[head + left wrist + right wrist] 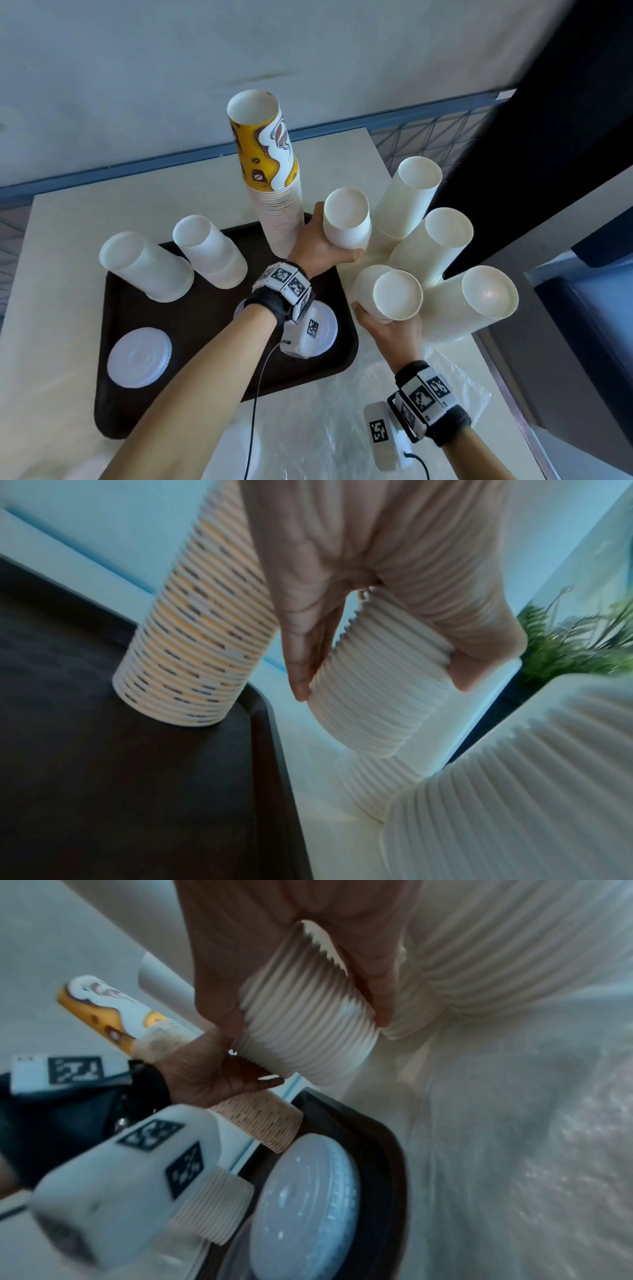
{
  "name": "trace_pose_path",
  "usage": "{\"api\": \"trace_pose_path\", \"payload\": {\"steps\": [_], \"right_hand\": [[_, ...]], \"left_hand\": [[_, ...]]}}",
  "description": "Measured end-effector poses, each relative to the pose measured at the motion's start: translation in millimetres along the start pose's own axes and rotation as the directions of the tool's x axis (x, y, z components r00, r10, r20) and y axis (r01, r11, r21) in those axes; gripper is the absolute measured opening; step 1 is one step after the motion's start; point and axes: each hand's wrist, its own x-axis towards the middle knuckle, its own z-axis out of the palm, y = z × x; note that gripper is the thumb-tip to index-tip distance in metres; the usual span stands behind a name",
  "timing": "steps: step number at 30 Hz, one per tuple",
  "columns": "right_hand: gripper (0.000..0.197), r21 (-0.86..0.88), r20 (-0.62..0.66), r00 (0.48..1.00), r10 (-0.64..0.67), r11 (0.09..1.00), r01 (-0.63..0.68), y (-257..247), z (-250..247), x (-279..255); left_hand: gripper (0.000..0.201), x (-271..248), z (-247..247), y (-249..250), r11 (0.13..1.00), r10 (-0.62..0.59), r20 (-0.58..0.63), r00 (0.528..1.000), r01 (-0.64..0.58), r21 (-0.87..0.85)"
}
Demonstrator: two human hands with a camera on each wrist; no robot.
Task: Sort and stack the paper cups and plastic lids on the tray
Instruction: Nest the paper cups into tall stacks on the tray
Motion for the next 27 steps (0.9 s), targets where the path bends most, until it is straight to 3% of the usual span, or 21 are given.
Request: {"api": "trace_pose_path", "payload": {"steps": [6,10,13,16,19,23,27], "right_hand": [[0.094,0.016,0.053,0.998,-0.014,1.000,0.013,-17,-15,-27],[0.075,0.015,0.137,0.988,-0.068,0.998,0.067,-55,-7,-37],[0.075,0.052,0.211,0.964,-0.164,0.986,0.157,-90,12,-41],[0.072,0.081,0.261,0.932,-0.251,0.968,0.238,-126,31,-39],[0.066,0.113,0.288,0.905,-0.314,0.949,0.294,-166,44,-32],[0.063,0.124,0.329,0.866,-0.376,0.926,0.356,-210,62,-16],[0.086,0.082,0.358,0.863,-0.355,0.933,0.350,-240,94,0]], "left_hand": [[0.090,-85,-56,-10,0.998,0.028,-0.106,0.994,-0.033,-0.049],[0.078,-127,-107,-17,0.998,0.015,-0.260,0.965,-0.031,-0.057],[0.079,-132,-155,-8,0.999,0.020,-0.388,0.921,-0.034,-0.029],[0.082,-115,-192,-2,1.000,-0.020,-0.436,0.900,0.014,-0.018],[0.082,-93,-204,-7,0.996,-0.082,-0.427,0.901,0.083,-0.016],[0.092,-77,-197,-23,0.985,-0.161,-0.324,0.932,0.170,0.000],[0.081,-70,-179,-45,0.971,-0.219,-0.314,0.924,0.239,0.025]]}}
